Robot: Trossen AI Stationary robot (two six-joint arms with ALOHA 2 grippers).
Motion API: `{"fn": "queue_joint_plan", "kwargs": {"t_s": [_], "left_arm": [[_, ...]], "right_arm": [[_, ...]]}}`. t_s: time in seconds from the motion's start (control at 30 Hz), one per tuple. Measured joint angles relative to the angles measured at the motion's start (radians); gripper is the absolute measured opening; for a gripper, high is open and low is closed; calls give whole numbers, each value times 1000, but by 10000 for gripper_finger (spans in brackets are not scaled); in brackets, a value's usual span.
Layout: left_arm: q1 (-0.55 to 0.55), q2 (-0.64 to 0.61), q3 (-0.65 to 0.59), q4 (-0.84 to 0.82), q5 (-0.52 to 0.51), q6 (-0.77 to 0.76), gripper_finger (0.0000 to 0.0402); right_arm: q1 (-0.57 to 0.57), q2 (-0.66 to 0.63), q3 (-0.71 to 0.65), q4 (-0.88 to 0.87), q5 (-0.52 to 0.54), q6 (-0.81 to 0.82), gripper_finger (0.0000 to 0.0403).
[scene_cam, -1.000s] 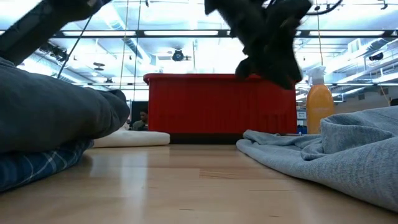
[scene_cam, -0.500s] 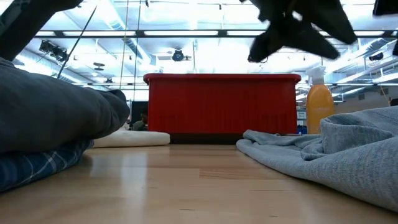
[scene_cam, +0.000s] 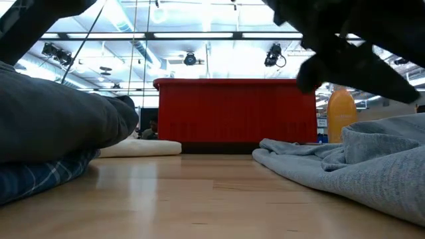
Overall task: Fold Laundry from Bin
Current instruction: Fold the light gray t-shirt
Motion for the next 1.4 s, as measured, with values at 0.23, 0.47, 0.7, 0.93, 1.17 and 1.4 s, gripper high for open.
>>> {"fn": "queue_joint_plan", "kwargs": {"t_s": [0.23, 0.47, 0.7, 0.93, 1.17, 1.4], "left_arm": [[-7, 54, -2, 48, -58, 15, 250], [-8, 55, -2, 5, -72, 47, 182], [-5, 55, -1, -94, -67, -140, 12], [-8, 16, -1, -128, -82, -196, 3], [-38, -67, 1, -201, -107, -340, 1], [-86, -75, 0, -255, -125, -587, 1]], "right_arm": [[0, 3, 0, 38, 38, 2, 123], [0, 5, 1, 48, 63, 1, 123], [1, 5, 1, 49, 78, -10, 123], [1, 5, 1, 59, 78, -33, 123], [1, 4, 1, 63, 71, -45, 123], [1, 0, 2, 69, 48, -63, 123]]}}
